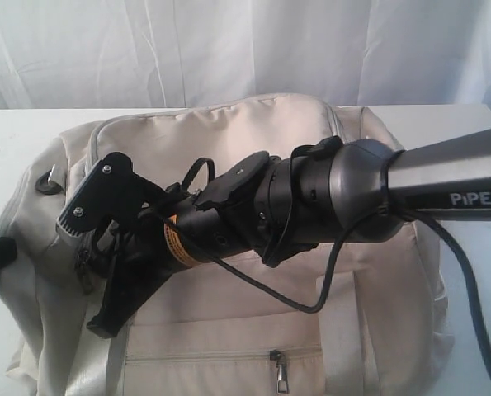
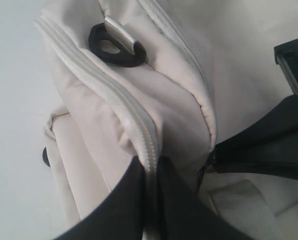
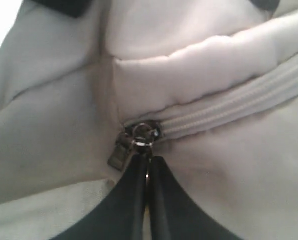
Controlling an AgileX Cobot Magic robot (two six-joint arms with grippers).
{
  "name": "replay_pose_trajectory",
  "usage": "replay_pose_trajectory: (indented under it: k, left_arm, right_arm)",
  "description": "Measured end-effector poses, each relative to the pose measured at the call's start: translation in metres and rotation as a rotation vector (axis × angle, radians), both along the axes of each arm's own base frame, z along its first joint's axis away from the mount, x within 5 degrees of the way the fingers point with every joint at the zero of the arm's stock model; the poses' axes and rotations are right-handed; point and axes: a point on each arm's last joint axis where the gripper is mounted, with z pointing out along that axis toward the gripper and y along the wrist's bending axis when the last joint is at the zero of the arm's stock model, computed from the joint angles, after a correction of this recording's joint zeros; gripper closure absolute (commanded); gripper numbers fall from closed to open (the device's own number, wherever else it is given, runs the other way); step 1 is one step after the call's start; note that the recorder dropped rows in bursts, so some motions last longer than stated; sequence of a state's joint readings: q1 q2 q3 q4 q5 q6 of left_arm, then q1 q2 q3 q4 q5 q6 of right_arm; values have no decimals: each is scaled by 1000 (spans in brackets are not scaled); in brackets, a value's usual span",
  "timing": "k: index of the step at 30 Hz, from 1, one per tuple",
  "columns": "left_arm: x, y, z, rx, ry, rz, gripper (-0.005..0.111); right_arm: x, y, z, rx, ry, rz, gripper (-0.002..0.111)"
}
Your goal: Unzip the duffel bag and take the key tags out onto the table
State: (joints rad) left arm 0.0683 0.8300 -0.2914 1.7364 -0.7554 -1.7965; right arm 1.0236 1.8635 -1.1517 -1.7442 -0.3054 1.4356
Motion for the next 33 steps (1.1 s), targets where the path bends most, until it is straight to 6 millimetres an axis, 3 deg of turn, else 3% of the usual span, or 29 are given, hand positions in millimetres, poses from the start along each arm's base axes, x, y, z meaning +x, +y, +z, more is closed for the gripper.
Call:
replay_pose_trajectory:
  k: [4,12,15,24,27,29,33]
  left_arm:
    - [0,0,0,0,0,0,102]
    - [0,0,0,-1,0,-2,102]
    - [0,0,0,-2,0,-3,102]
    - [0,-1,0,-8,0,-8,102]
    - [-1,-2,1,-17,1,-16,102]
    - [-1,-2,1,-17,1,-16,102]
    - [-1,-2,1,-18,1,-17,102]
  right_arm:
    - [2,-1,2,2,-15,-23,108]
    - [7,-11,37,62,-119,-112,108]
    - [10,-10,41,66,-142,-140,108]
    - [29,4,89,172,-307,-209,108]
    - [38,14,88,168,-350,-216,108]
    - [51,30,81,158,-393,-226,108]
    - [75,43,80,170,-432,-287,108]
